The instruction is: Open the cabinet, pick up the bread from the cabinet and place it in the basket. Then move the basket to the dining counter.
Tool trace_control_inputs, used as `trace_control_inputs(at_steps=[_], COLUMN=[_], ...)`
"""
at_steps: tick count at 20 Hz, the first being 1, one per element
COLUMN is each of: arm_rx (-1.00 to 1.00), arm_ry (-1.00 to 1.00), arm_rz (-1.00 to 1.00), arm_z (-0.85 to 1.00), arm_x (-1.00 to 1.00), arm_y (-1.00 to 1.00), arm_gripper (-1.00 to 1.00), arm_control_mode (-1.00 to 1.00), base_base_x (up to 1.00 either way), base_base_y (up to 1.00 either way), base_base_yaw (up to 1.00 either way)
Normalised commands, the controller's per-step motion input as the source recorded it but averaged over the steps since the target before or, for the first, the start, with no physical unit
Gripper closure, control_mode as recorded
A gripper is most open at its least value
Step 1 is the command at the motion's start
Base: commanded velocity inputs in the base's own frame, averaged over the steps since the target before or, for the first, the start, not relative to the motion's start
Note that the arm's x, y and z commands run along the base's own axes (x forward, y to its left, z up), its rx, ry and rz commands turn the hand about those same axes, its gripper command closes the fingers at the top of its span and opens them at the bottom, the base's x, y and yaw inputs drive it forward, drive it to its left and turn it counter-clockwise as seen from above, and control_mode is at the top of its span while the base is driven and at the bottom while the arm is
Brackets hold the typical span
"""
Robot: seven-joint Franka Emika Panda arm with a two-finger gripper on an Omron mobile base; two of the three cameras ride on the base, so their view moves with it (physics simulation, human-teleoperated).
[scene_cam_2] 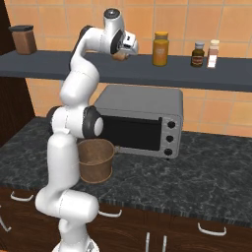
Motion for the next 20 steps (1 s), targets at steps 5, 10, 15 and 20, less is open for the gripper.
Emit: trace_control_inputs(at_steps=[5,10,15,20], arm_rx=[0.00,0.00,0.03,0.09], arm_ry=[0.00,0.00,-0.07,-0.18], arm_rz=[0.00,0.00,0.00,0.00], arm_z=[-0.18,-0.26,-0.42,-0.31], arm_x=[0.14,-0.92,-1.00,-1.00], arm_y=[0.00,0.00,-0.01,0.00], arm_gripper=[1.00,1.00,1.00,1.00], arm_control_mode=[-1.00,-1.00,-1.00,-1.00], base_base_x=[0.00,0.00,0.00,0.00], base_base_y=[0.00,0.00,0.00,0.00], base_base_yaw=[0.00,0.00,0.00,0.00])
